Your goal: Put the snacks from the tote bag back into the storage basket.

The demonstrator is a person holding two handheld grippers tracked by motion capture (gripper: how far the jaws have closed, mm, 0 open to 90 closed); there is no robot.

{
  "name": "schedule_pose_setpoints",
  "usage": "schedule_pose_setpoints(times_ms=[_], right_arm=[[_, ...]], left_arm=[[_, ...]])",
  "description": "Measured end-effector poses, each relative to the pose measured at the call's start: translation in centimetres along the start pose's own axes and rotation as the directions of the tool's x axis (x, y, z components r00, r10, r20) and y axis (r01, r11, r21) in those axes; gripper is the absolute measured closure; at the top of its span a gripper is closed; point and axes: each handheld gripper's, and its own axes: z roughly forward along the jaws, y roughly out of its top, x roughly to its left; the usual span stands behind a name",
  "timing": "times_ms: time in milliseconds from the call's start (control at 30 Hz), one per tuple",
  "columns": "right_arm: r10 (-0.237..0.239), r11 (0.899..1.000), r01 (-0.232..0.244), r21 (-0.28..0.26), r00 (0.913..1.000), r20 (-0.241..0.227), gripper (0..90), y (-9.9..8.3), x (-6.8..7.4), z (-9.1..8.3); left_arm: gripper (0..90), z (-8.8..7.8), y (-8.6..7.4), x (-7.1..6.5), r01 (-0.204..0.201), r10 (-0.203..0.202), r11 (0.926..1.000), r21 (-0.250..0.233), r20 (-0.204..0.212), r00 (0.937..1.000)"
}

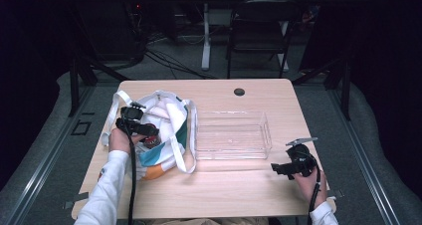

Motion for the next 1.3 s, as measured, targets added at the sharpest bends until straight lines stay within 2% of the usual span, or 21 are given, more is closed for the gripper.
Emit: schedule_pose_setpoints(times_ms=[33,67,267,600,733,833,1000,1133,1200,1300], right_arm=[[0.022,1.0,-0.022,-0.022,0.9998,0.002,13.6,-0.1,0.2,0.1],[0.012,1.0,-0.012,-0.01,0.9999,0.004,13.6,0.0,0.1,0.0],[0.01,1.0,-0.01,-0.011,0.9999,0.005,13.6,0.0,0.1,-0.1],[0.012,1.0,-0.011,-0.013,0.9999,0.005,13.7,0.0,0.0,-0.2],[0.014,1.0,-0.014,-0.015,0.9999,0.003,13.7,0.0,0.0,-0.2],[0.01,1.0,-0.01,-0.016,1.0,0.0,13.7,0.0,0.1,-0.2],[0.006,1.0,-0.006,-0.01,1.0,-0.007,13.7,0.1,0.1,-0.1],[0.004,1.0,-0.004,-0.012,1.0,-0.002,13.7,0.1,0.2,-0.1],[0.006,1.0,-0.006,-0.018,1.0,0.0,13.7,0.1,0.2,-0.2],[0.012,1.0,-0.012,-0.018,0.9999,-0.007,13.7,0.0,0.0,-0.2]], left_arm=[[1.6,0.1,0.0,0.0,0.005,-0.005,1.0,0.001,-0.001,1.0],[1.6,0.1,0.1,0.0,0.002,-0.002,1.0,0.007,-0.006,1.0],[1.7,0.5,0.2,0.0,-0.001,0.001,0.9998,0.021,-0.006,1.0],[7.0,0.9,0.4,-0.5,-0.02,0.021,0.9981,0.058,-0.022,0.9995],[15.6,1.2,0.5,-0.6,-0.019,0.021,0.9975,0.068,-0.034,0.9992],[16.8,1.4,0.5,-0.6,-0.021,0.024,0.9966,0.079,-0.034,0.9992],[15.8,1.5,0.3,-0.7,-0.011,0.015,0.998,0.063,-0.054,0.9984],[18.7,1.4,0.4,-0.7,-0.018,0.022,0.9969,0.077,-0.043,0.9988],[24.7,1.5,0.3,-1.0,-0.025,0.028,0.9963,0.082,-0.04,0.9988],[25.3,1.4,0.4,-1.1,-0.035,0.039,0.9957,0.086,-0.041,0.9984]])
